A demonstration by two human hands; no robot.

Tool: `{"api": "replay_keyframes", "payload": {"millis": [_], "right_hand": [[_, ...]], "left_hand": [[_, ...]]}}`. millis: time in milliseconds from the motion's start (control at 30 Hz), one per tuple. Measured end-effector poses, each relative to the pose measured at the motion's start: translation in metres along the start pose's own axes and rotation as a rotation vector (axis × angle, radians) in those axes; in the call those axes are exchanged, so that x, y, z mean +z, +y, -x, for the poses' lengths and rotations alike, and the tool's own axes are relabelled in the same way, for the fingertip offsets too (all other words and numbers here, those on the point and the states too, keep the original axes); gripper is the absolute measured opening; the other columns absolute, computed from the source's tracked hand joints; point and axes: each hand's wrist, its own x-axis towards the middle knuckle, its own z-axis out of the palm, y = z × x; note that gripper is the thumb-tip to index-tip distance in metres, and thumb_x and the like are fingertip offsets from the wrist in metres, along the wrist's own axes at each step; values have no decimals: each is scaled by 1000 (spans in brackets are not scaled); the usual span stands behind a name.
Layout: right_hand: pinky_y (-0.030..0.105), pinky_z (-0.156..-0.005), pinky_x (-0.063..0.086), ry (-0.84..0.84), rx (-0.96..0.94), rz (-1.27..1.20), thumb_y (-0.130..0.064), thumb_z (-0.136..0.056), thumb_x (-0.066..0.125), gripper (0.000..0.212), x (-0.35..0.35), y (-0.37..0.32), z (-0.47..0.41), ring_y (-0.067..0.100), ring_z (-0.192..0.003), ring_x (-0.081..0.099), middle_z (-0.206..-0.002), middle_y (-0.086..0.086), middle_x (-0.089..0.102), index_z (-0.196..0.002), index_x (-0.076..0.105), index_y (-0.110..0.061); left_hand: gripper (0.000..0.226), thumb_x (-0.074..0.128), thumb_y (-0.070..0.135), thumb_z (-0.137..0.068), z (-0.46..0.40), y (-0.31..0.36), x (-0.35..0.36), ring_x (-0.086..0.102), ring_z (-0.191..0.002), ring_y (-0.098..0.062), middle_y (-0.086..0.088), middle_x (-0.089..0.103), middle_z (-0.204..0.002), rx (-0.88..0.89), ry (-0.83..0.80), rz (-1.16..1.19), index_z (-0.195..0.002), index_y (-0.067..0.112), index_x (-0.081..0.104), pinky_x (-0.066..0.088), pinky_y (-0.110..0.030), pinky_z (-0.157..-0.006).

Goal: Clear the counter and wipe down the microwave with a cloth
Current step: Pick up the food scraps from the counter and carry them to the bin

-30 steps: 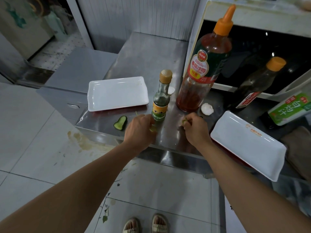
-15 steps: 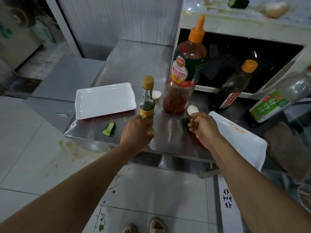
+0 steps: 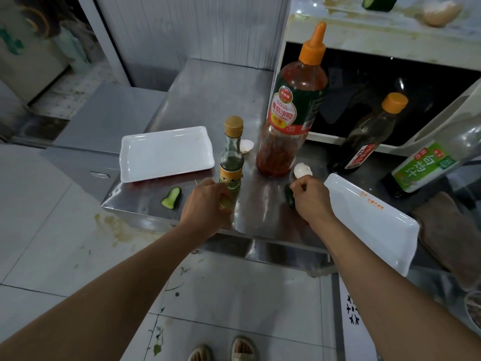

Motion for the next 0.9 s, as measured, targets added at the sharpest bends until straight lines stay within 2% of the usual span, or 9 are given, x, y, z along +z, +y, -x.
{"api": "replay_keyframes", "payload": {"millis": [100, 167, 267, 400, 500, 567, 667, 833, 900], "right_hand": [[25, -71, 39, -62, -92, -22, -16, -97, 46, 21, 8, -7, 11, 20, -81, 55, -96, 14, 63, -95, 61, -1], [24, -67, 38, -112, -145, -29, -15, -96, 48, 16, 16, -15, 18, 14, -74, 53, -87, 8, 61, -87, 58, -8], [15, -55, 33, -165, -178, -19, -15, -95, 49, 11, 29, -29, 28, 1, -66, 47, -80, -2, 56, -85, 54, -16], [15, -57, 35, -195, -205, -67, -14, -94, 51, 8, 44, -47, 40, 9, -74, 52, -83, -1, 58, -92, 58, -11], [9, -51, 36, -207, -248, -81, -15, -92, 55, 5, 57, -58, 45, 6, -69, 49, -75, -10, 53, -89, 58, -13], [9, -52, 34, -254, -253, -74, -16, -91, 58, 3, 69, -64, 48, 6, -69, 51, -77, -10, 54, -88, 57, -16], [13, -60, 36, -305, -266, -29, -18, -88, 61, 6, 88, -74, 51, 6, -76, 52, -86, -5, 57, -92, 58, -17], [23, -62, 38, -283, -273, 2, -15, -84, 64, 12, 116, -92, 46, 14, -73, 51, -72, -7, 50, -92, 55, -14], [26, -65, 38, -241, -286, 56, -15, -83, 65, 14, 127, -95, 41, 17, -77, 53, -73, -5, 52, -94, 57, -13]], "left_hand": [[24, 73, 15, -77, 2, -8, -3, 60, -87, -21, -3, 60, -100, -20, 24, 1, -101, 18, 66, 54, -37, -77], [24, 72, 16, -78, 4, -15, -6, 62, -88, -20, -2, 65, -99, -41, 45, 5, -101, 19, 66, 54, -37, -79], [26, 74, 19, -77, 7, -28, -12, 63, -87, -19, -2, 68, -96, -86, 57, 46, -102, 21, 64, 55, -38, -79], [33, 78, 22, -73, 11, -44, -22, 64, -87, -20, -2, 69, -95, -102, 100, 55, -103, 23, 63, 56, -40, -77], [37, 79, 21, -72, 15, -57, -30, 64, -91, -20, -2, 68, -101, -118, 130, 48, -106, 20, 64, 55, -40, -80], [33, 78, 19, -72, 18, -68, -35, 63, -90, -21, -3, 68, -100, -120, 151, 53, -103, 19, 65, 55, -41, -79], [29, 76, 17, -73, 20, -82, -40, 63, -88, -21, -3, 67, -98, -149, 167, 54, -101, 19, 66, 56, -41, -77], [28, 74, 17, -73, 18, -97, -45, 62, -88, -22, -2, 67, -99, -203, 169, 68, -101, 20, 67, 55, -40, -76], [29, 74, 17, -73, 16, -99, -45, 63, -88, -22, -2, 68, -99, -206, 168, 76, -101, 20, 68, 55, -40, -76]]}}
